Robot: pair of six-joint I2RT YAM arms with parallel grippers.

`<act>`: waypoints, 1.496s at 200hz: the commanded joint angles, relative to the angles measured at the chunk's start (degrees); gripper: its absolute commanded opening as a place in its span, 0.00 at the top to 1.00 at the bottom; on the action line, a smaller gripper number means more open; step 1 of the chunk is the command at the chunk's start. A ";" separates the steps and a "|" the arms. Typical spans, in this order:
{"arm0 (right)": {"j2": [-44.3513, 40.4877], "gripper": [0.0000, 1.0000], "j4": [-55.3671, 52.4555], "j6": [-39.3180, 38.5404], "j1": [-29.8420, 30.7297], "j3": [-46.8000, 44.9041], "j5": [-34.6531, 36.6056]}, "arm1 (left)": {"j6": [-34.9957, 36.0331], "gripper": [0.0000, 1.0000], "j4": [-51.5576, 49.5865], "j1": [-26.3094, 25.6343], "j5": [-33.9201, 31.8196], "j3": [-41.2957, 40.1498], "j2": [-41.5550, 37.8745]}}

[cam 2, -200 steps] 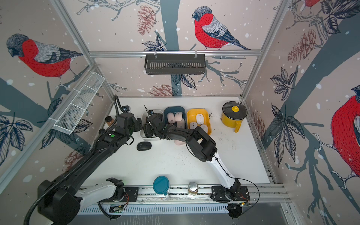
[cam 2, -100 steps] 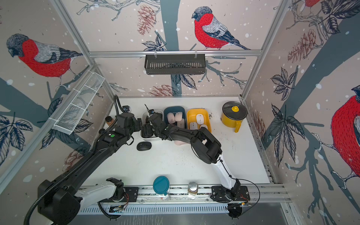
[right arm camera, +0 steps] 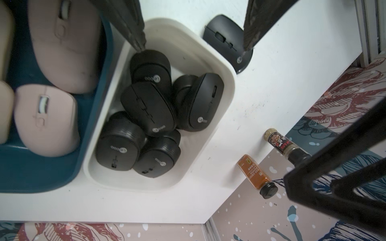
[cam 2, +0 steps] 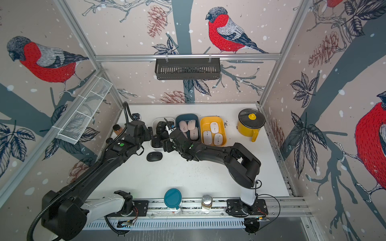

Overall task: Place the mice by color into the storage box
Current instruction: Place the mouse in the storage box, then move the mouse to the center of the board.

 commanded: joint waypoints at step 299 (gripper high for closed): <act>24.29 0.20 0.59 -8.46 6.25 16.09 -9.13 | 0.45 0.17 0.93 0.14 1.28 0.41 -0.30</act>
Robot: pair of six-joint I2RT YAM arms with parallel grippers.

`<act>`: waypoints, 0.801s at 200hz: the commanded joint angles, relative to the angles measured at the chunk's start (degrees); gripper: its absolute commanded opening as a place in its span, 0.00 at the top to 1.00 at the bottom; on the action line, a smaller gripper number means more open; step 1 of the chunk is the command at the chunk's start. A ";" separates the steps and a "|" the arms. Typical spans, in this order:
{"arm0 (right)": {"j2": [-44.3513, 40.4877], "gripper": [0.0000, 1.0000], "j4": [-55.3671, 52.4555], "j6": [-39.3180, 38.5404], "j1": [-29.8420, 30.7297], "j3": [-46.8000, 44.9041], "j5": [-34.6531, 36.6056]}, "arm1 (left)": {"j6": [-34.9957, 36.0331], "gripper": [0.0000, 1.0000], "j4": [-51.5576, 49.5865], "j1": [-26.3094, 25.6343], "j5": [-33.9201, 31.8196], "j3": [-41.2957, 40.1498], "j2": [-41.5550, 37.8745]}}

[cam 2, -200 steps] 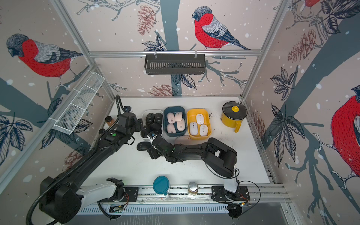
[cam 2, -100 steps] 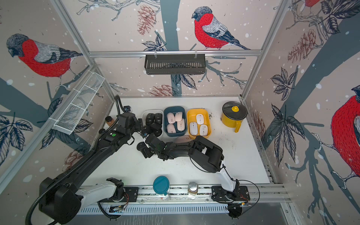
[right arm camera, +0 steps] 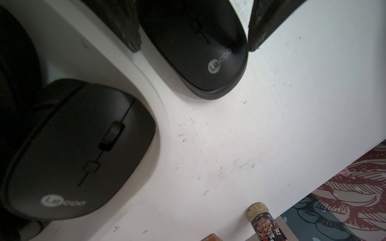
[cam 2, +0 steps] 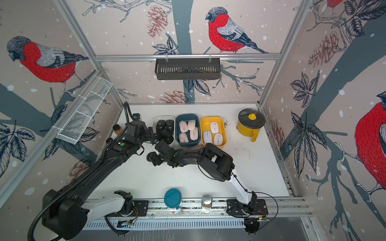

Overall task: Place the mice by color into the storage box
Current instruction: Move the mouse to the center of the board.

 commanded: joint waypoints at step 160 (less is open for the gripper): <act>0.79 0.20 -2.79 0.09 5.49 2.47 -0.81 | -4.11 0.17 -16.89 0.08 7.13 0.90 -12.51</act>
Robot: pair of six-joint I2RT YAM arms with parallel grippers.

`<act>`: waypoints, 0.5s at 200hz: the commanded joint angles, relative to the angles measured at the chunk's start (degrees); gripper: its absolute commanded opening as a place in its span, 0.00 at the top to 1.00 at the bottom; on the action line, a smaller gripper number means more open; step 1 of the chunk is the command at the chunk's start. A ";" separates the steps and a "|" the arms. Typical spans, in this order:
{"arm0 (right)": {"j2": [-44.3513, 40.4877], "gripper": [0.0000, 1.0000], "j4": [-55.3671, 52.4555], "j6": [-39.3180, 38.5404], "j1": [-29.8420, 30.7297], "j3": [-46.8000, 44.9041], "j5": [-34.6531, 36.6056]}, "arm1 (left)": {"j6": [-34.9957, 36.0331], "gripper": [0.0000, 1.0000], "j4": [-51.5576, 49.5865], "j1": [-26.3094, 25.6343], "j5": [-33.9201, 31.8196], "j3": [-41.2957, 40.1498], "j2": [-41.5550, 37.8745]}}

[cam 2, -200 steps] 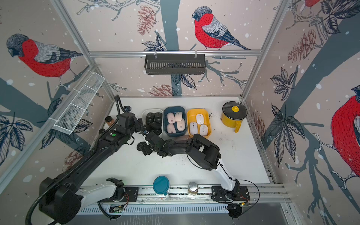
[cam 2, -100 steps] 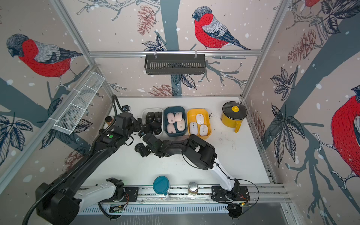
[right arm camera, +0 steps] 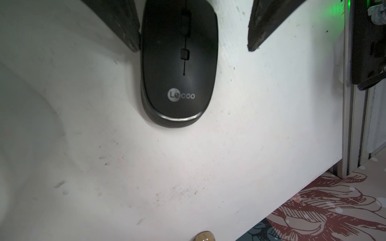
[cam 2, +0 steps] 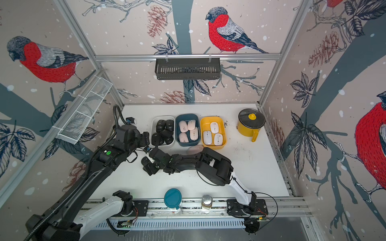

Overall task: Place the mice by color into the storage box
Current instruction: Move the mouse to the center of the board, then pick up the mouse from the center of the board.

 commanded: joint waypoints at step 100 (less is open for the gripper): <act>6.99 0.19 -4.05 -5.20 1.40 8.27 6.92 | -0.29 0.17 -3.79 0.13 0.60 -0.57 -2.62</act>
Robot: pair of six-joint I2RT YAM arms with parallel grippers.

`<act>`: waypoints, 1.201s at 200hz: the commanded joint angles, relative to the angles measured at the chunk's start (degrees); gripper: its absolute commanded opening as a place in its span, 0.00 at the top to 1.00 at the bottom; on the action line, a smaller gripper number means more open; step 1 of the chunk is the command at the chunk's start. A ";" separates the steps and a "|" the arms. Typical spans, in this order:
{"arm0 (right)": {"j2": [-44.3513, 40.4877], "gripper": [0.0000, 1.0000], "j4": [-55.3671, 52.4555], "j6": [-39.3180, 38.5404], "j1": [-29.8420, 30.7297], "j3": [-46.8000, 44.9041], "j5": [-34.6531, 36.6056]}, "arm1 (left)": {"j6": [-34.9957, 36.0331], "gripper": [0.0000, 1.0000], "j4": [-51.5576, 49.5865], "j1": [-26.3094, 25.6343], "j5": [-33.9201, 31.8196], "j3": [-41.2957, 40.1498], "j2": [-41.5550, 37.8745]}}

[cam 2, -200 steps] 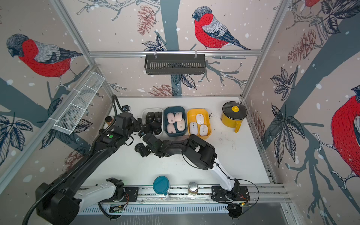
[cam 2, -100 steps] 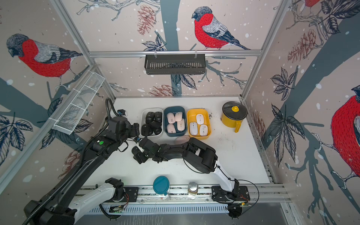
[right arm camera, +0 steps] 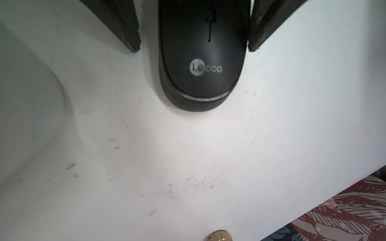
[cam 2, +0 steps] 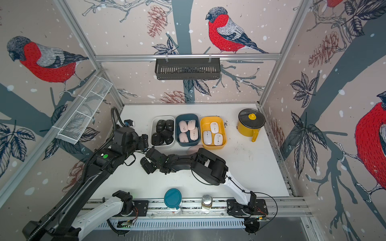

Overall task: Place the mice by color into the storage box
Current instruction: Pick up the mouse from the center of the board.

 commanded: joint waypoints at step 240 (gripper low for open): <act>-20.38 0.43 11.82 10.30 -1.20 -25.38 3.58 | -0.93 0.17 7.97 0.10 0.08 2.01 3.00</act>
